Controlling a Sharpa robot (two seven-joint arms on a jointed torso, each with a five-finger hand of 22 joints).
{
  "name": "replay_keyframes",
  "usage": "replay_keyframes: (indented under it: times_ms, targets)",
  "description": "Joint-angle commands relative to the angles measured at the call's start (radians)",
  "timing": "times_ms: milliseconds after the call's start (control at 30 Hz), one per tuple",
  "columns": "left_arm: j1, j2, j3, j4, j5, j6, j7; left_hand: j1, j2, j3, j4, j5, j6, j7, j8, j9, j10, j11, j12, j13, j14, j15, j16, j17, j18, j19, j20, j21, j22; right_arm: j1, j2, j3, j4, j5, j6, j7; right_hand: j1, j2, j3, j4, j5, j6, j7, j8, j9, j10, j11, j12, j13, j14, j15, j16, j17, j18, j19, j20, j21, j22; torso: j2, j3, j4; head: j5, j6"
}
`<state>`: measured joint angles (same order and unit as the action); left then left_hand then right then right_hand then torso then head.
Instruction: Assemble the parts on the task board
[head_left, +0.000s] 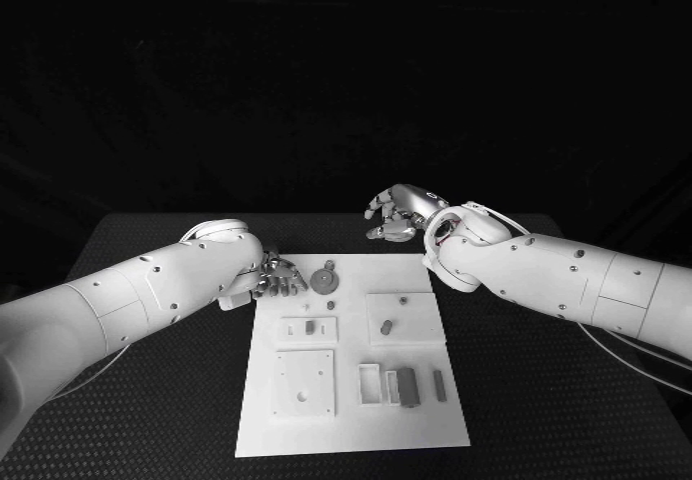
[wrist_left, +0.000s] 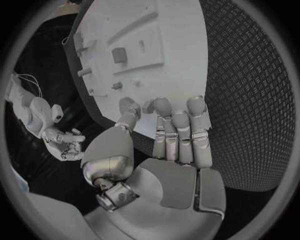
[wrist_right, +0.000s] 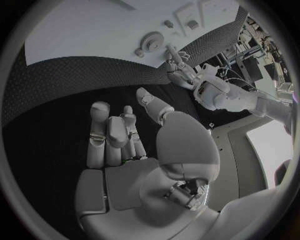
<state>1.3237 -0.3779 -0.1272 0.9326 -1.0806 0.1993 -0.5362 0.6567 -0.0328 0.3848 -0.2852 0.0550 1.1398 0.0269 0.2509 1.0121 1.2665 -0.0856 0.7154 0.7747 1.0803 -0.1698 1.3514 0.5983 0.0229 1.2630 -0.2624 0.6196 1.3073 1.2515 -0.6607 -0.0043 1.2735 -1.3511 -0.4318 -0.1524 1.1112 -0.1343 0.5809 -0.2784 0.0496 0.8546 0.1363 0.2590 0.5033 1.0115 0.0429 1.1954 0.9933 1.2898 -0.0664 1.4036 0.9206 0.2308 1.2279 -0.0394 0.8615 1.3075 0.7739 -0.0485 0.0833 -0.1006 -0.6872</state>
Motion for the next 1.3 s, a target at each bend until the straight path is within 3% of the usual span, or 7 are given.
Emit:
replay_keyframes:
  times_ms: [33, 400, 467, 633, 1000, 1067, 1300]
  targets:
    - [-0.002, 0.001, 0.0, -0.001, 0.007, 0.014, 0.012, 0.012, 0.003, -0.002, -0.003, -0.005, 0.004, 0.007, -0.002, 0.0, -0.022, 0.015, 0.004, 0.001, -0.006, -0.001, 0.006, -0.002, 0.037, -0.005, 0.0, -0.005, 0.018, -0.001, 0.0, 0.0, 0.0, 0.0, 0.011, 0.002, -0.01, 0.004, -0.003, 0.0, 0.004, -0.012, 0.021, -0.001, -0.001, -0.005, 0.001, 0.007, -0.001, -0.006, 0.001, -0.004, -0.001, 0.031, -0.001, -0.008, -0.004, 0.018, 0.0, 0.0001, -0.0004, -0.001, -0.001]
    - [-0.002, 0.0, 0.0, -0.003, 0.031, 0.01, 0.014, 0.054, 0.035, -0.006, -0.003, -0.005, 0.006, 0.008, -0.009, 0.0, -0.025, 0.016, 0.007, -0.002, -0.007, 0.0, 0.009, -0.007, 0.036, -0.006, 0.001, -0.005, 0.019, -0.001, 0.0, 0.0, 0.0, 0.001, 0.013, 0.002, -0.01, 0.004, -0.003, 0.0, 0.004, -0.011, 0.021, -0.001, -0.001, -0.005, 0.001, 0.007, -0.001, -0.006, 0.0, -0.004, -0.001, 0.031, 0.0, -0.008, -0.004, 0.018, 0.0, 0.0002, 0.0002, -0.001, -0.001]
    - [-0.002, 0.0, 0.0, -0.003, 0.034, 0.01, 0.015, 0.069, 0.013, 0.036, 0.021, -0.007, 0.008, 0.009, -0.012, 0.002, -0.024, 0.017, 0.008, -0.003, -0.007, 0.001, 0.01, -0.01, 0.034, -0.002, 0.002, -0.006, 0.017, -0.001, 0.0, 0.0, 0.0, 0.001, 0.013, 0.002, -0.01, 0.004, -0.003, 0.0, 0.004, -0.011, 0.021, -0.001, -0.001, -0.005, 0.001, 0.007, -0.001, -0.006, 0.0, -0.004, -0.001, 0.031, 0.0, -0.008, -0.004, 0.018, 0.0, 0.0003, 0.0, -0.001, -0.001]
    - [-0.002, 0.001, 0.0, -0.005, 0.046, 0.014, 0.017, 0.079, 0.017, 0.056, 0.027, -0.007, 0.008, 0.01, -0.014, 0.003, -0.025, 0.018, 0.008, -0.004, -0.008, 0.002, 0.012, -0.012, 0.034, -0.001, 0.002, -0.006, 0.018, -0.001, 0.001, 0.0, -0.001, 0.001, 0.015, 0.002, -0.01, 0.004, -0.003, 0.0, 0.004, -0.011, 0.021, -0.001, -0.001, -0.005, 0.001, 0.007, -0.002, -0.006, 0.0, -0.004, -0.001, 0.031, 0.0, -0.008, -0.004, 0.018, 0.0, 0.0002, -0.0001, -0.001, -0.002]
    - [-0.002, -0.001, 0.0, -0.007, 0.105, 0.029, 0.022, 0.13, 0.065, 0.107, 0.014, 0.005, -0.007, 0.018, -0.034, -0.002, -0.039, 0.026, 0.005, -0.011, -0.014, 0.008, 0.013, -0.02, 0.031, -0.006, 0.006, -0.005, 0.021, -0.001, 0.001, 0.0, -0.003, 0.002, 0.019, 0.002, -0.011, 0.004, -0.003, 0.0, 0.004, -0.011, 0.021, -0.001, -0.001, -0.004, 0.001, 0.008, -0.002, -0.006, 0.0, -0.004, -0.001, 0.031, 0.0, -0.009, -0.004, 0.018, 0.0, 0.0002, 0.0, -0.001, -0.005]
    - [-0.002, -0.002, 0.0, -0.005, 0.105, 0.024, 0.024, 0.145, 0.064, 0.137, 0.026, 0.0, -0.003, 0.019, -0.038, -0.004, -0.039, 0.026, 0.008, -0.013, -0.014, 0.009, 0.015, -0.023, 0.03, -0.006, 0.007, -0.003, 0.021, -0.001, 0.001, 0.0, -0.003, 0.002, 0.019, 0.002, -0.011, 0.005, -0.003, 0.0, 0.004, -0.011, 0.021, -0.001, -0.001, -0.004, 0.001, 0.008, -0.002, -0.006, 0.0, -0.004, -0.001, 0.031, 0.0, -0.009, -0.004, 0.018, 0.0, 0.0001, 0.0, -0.001, -0.005]
    - [-0.002, -0.013, 0.0, 0.0, 0.137, 0.008, 0.03, 0.186, 0.117, 0.189, 0.018, 0.01, 0.005, 0.018, -0.042, -0.003, -0.037, 0.026, 0.014, -0.017, -0.012, 0.009, 0.022, -0.028, 0.029, -0.005, 0.008, 0.005, 0.023, -0.003, -0.001, 0.0, -0.005, 0.003, 0.02, 0.001, -0.011, 0.005, -0.003, 0.0, 0.004, -0.012, 0.021, -0.001, -0.001, -0.004, 0.001, 0.008, -0.002, -0.006, 0.0, -0.004, -0.001, 0.031, 0.0, -0.009, -0.004, 0.018, 0.0, 0.0002, 0.0, -0.001, -0.004]
